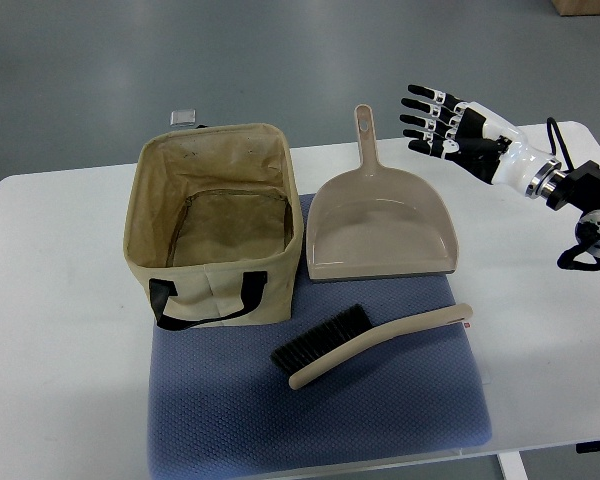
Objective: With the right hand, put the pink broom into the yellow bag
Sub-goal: 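Move the right hand down toward the beige brush handle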
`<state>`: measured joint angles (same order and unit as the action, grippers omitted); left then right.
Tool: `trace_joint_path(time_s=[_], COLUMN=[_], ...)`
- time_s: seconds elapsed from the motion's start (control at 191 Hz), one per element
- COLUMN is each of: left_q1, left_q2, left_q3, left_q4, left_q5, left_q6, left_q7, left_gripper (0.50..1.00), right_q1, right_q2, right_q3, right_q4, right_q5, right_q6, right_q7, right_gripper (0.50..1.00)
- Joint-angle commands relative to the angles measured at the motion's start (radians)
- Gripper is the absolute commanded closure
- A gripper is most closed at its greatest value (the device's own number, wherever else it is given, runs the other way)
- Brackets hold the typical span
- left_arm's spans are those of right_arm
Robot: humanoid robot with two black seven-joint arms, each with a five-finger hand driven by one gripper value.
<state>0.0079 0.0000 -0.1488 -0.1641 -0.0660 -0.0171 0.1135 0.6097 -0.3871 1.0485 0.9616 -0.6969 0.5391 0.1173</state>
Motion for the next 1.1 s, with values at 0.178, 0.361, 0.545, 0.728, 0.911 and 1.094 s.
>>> trace_joint_path(time_s=[0.178, 0.361, 0.545, 0.728, 0.911, 1.094], left_q1=[0.0, 0.0, 0.0, 0.0, 0.0, 0.0], left_q2=[0.0, 0.0, 0.0, 0.0, 0.0, 0.0], left_q3=[0.0, 0.0, 0.0, 0.0, 0.0, 0.0], left_q4=[0.0, 0.0, 0.0, 0.0, 0.0, 0.0], left_q5=[0.0, 0.0, 0.0, 0.0, 0.0, 0.0], left_q6=[0.0, 0.0, 0.0, 0.0, 0.0, 0.0], left_q7=[0.0, 0.0, 0.0, 0.0, 0.0, 0.0], left_gripper=[0.5, 0.5, 0.5, 0.5, 0.5, 0.5], right_q1=[0.002, 0.001, -0.001, -0.019, -0.05, -0.062], right_q2=[-0.147, -0.223, -0.256, -0.251, -0.239, -0.248], right_q3=[-0.148, -0.216, -0.283, -0.38, -0.43, -0.444], right_q4=[0.209, 0.362, 0.477, 0.51, 0.51, 0.51], right_q5=[-0.351, -0.497, -0.607, -0.736, -0.84, -0.908], right_q6=[0.059, 0.053, 0.024, -0.088, -0.225, -0.261], right_q7=[0.07, 0.091, 0.094, 0.096, 0.094, 0.093], right_gripper=[0.572, 0.574, 0.581, 0.583, 0.585, 0.593])
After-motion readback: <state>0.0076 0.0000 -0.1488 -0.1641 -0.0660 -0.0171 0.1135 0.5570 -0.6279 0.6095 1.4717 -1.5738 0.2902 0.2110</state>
